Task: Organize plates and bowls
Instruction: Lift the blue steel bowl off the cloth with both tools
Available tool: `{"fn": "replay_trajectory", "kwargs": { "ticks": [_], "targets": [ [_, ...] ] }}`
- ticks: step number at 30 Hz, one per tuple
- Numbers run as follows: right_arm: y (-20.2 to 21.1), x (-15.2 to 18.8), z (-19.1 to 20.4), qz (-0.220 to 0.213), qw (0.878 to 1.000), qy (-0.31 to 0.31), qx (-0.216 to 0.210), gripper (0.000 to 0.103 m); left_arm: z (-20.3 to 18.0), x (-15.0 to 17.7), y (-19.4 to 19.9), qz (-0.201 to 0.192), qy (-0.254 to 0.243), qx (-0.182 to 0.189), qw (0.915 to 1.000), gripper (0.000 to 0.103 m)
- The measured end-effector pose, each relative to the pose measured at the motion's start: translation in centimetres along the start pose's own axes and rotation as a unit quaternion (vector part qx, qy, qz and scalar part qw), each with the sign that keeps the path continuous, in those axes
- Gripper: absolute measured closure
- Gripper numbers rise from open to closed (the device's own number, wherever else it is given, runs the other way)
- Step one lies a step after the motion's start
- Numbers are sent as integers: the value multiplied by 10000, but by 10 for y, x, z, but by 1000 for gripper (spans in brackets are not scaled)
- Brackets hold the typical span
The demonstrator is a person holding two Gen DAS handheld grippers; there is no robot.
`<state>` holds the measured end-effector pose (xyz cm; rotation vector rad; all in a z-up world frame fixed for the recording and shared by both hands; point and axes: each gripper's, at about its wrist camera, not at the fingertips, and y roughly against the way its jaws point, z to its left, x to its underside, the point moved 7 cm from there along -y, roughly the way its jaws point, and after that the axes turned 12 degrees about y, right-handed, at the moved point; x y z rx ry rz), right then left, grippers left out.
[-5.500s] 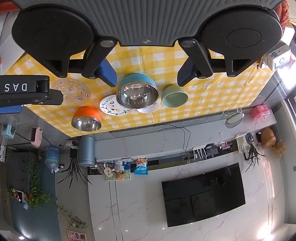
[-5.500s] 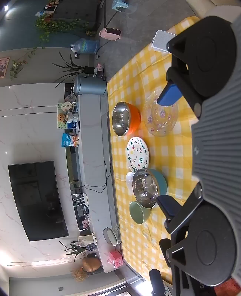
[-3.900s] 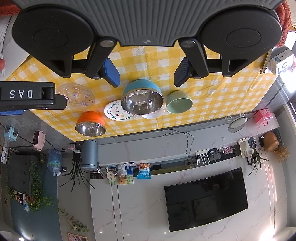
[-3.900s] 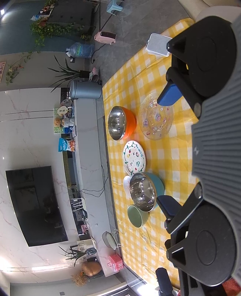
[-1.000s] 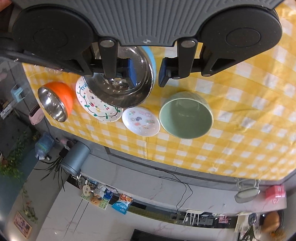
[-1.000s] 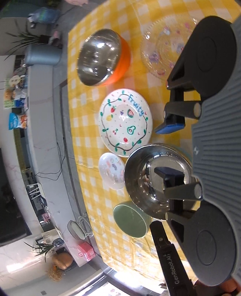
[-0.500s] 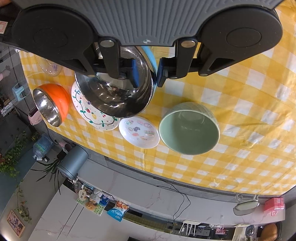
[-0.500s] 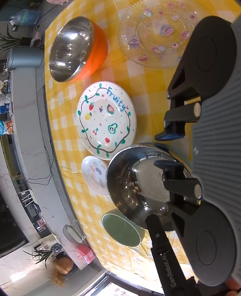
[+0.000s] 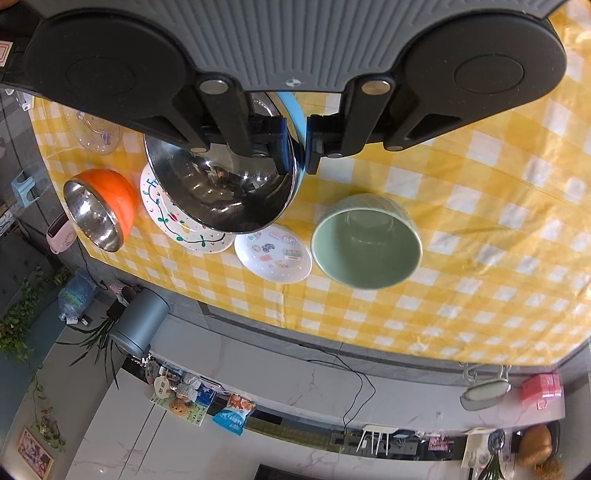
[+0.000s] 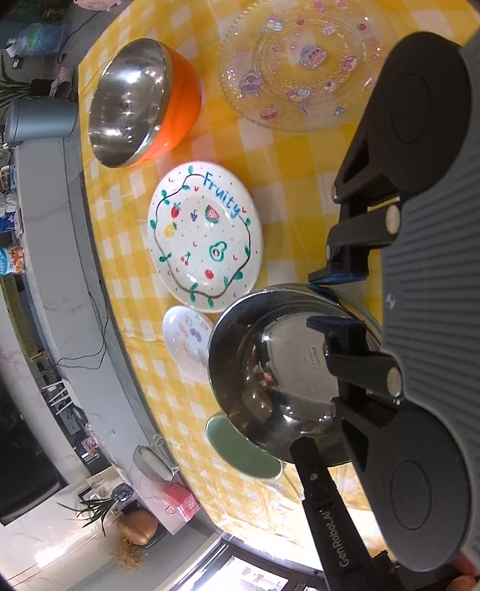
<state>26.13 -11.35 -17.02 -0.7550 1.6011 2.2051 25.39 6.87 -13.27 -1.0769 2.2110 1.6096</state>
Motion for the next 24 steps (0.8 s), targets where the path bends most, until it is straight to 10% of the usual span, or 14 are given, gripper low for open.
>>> {"fn": "replay_trajectory", "kwargs": {
  "ticks": [24],
  "targets": [
    [75, 33, 40, -113, 9980, 464, -420, 87, 33, 39, 73, 58, 557, -185, 9983, 94]
  ]
}}
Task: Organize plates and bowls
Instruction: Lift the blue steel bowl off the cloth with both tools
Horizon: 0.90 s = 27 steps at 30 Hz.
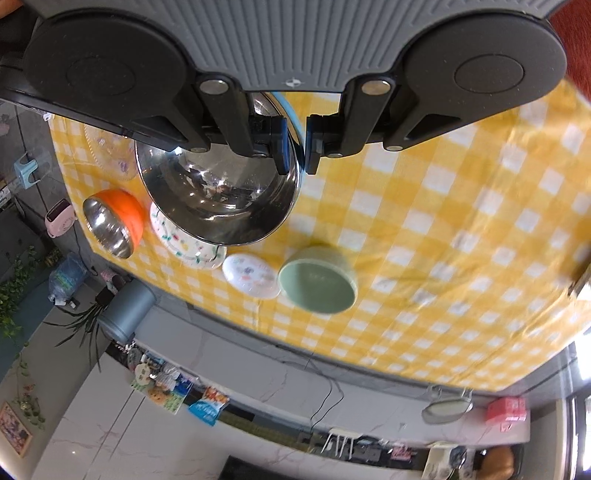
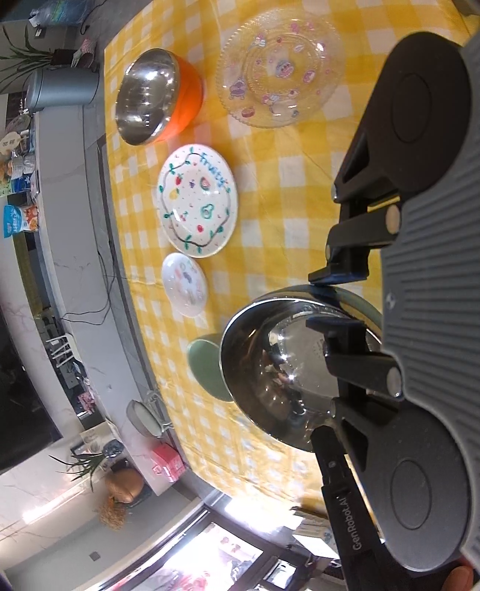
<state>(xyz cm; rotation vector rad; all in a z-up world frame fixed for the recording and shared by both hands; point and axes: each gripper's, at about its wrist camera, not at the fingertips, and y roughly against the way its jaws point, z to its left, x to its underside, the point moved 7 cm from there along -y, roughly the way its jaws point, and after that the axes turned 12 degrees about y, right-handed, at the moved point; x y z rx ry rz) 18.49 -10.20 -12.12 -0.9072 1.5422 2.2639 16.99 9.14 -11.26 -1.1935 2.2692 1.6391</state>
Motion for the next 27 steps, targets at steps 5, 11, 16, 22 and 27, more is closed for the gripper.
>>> {"fn": "replay_trajectory", "kwargs": {
  "ticks": [5, 11, 16, 22, 27],
  "targets": [
    [-10, 14, -1, 169, 9999, 16, -27, 87, 14, 13, -11, 225, 148, -66, 9996, 94],
    [-23, 23, -3, 367, 9993, 60, -9, 87, 19, 23, -21, 302, 24, -264, 9992, 95],
    [-31, 29, -2, 502, 9987, 110, -57, 87, 22, 25, -25, 319, -33, -386, 9987, 96],
    [-36, 34, 0, 634, 9979, 132, -81, 87, 23, 28, -29, 315, -101, -478, 9983, 96],
    [-37, 36, -1, 666, 9976, 153, -87, 87, 21, 29, -29, 294, -195, -506, 9981, 96]
  ]
}}
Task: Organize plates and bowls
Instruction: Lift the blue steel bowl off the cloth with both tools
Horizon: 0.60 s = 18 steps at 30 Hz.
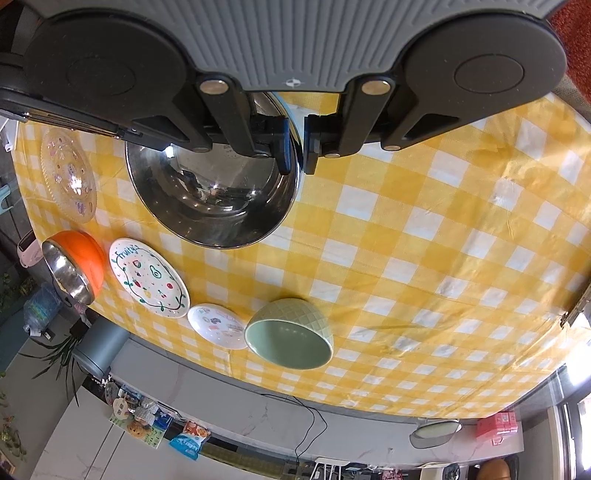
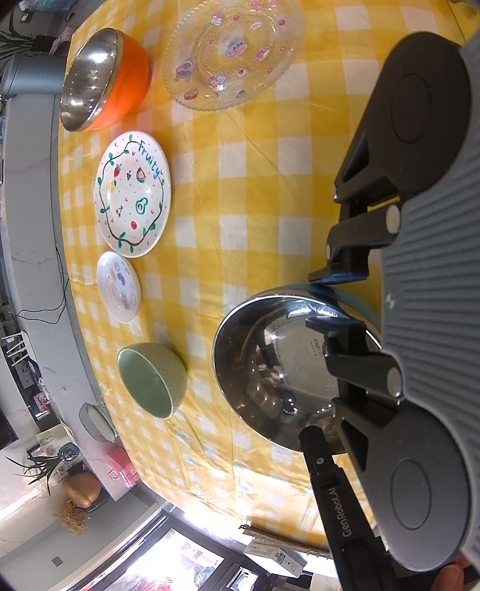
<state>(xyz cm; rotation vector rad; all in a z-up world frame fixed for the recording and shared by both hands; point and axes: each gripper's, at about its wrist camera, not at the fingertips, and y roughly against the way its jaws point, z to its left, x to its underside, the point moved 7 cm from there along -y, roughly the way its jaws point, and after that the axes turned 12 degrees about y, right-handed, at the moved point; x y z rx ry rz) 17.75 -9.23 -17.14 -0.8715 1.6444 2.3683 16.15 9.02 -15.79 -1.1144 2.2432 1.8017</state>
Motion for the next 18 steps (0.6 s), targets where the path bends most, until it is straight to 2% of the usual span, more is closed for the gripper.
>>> {"fn": "replay_trajectory", "kwargs": {
  "ticks": [11, 12, 13, 15, 18],
  "targets": [
    [-5, 0, -8, 92, 9993, -271, -225, 86, 1, -2, -1, 60, 162, 131, 9998, 94],
    [-5, 0, -8, 93, 9993, -264, -239, 83, 1, -3, 0, 33, 181, 137, 9997, 93],
    [-5, 0, -8, 101, 9992, -272, -268, 81, 2, -4, 1, 5, 198, 139, 9997, 86],
    [-5, -2, -6, 115, 9992, -245, -289, 65, 3, -6, 4, -53, 273, 169, 9995, 78],
    [5, -7, -6, -10, 9998, -129, -146, 62, 1, -13, 14, -199, 359, 220, 9989, 74]
  ]
}}
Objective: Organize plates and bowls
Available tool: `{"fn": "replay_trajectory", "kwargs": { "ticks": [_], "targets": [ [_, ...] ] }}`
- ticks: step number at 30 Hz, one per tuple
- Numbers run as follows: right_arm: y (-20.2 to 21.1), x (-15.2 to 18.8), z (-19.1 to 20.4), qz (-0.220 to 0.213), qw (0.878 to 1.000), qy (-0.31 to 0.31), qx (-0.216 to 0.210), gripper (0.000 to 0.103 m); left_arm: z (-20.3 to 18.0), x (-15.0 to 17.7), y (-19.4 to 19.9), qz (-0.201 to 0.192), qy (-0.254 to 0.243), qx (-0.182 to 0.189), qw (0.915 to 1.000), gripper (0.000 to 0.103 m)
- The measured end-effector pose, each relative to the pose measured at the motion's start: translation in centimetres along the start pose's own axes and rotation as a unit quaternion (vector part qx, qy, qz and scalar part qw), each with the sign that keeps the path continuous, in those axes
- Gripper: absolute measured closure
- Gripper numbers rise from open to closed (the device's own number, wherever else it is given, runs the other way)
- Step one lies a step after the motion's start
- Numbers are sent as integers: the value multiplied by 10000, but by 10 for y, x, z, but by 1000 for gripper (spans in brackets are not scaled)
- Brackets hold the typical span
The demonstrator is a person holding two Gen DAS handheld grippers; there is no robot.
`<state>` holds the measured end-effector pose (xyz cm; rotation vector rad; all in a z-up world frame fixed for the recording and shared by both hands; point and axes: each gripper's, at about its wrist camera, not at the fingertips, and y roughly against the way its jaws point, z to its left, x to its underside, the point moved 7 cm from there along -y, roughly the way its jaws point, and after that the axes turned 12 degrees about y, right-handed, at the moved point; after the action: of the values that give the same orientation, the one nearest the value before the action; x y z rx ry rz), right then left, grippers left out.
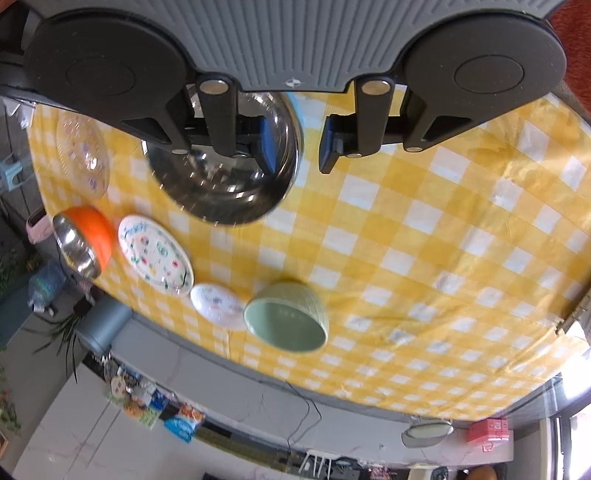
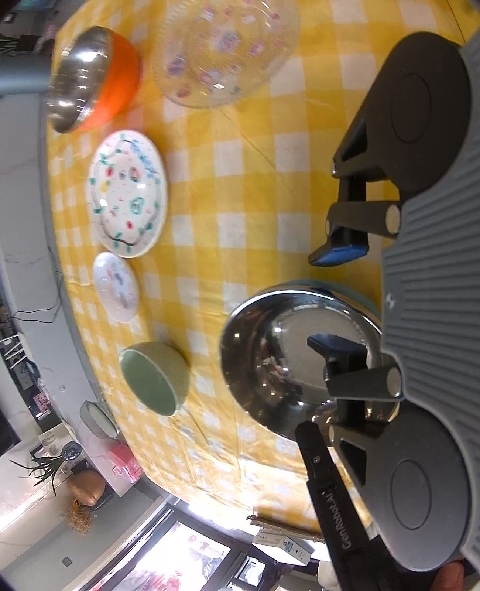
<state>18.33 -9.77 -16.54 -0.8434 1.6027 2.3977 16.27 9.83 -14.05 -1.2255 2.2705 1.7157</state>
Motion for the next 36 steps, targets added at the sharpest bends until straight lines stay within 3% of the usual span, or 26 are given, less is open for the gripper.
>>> {"fn": "replay_trajectory", "kwargs": {
  "ticks": [5, 9, 17, 24, 27, 29, 36],
  "targets": [
    [31, -18, -6, -408, 9990, 46, 156, 60, -30, -18, 29, -342, -215, 355, 9986, 67],
    [56, -40, -23, -740, 9960, 121, 489, 52, -70, -28, 43, -443, -584, 701, 9948, 65],
    [98, -83, -80, -1272, 9848, 78, 1179, 49, -157, -25, 34, 3, -940, 1444, 9851, 64],
    [109, -110, -121, -1576, 9778, -32, 1383, 43, -210, -21, -2, 394, -856, 1666, 9815, 57],
    [104, -119, -147, -1610, 9758, -269, 1457, 43, -226, -26, -18, 336, -808, 1630, 9827, 51],
    [100, -124, -165, -1630, 9726, -410, 1609, 42, -237, -30, -27, 253, -799, 1594, 9836, 42],
    [70, -133, -236, -1462, 9598, -882, 2228, 39, -276, -40, -71, 141, -843, 1476, 9853, 31]
  ]
}}
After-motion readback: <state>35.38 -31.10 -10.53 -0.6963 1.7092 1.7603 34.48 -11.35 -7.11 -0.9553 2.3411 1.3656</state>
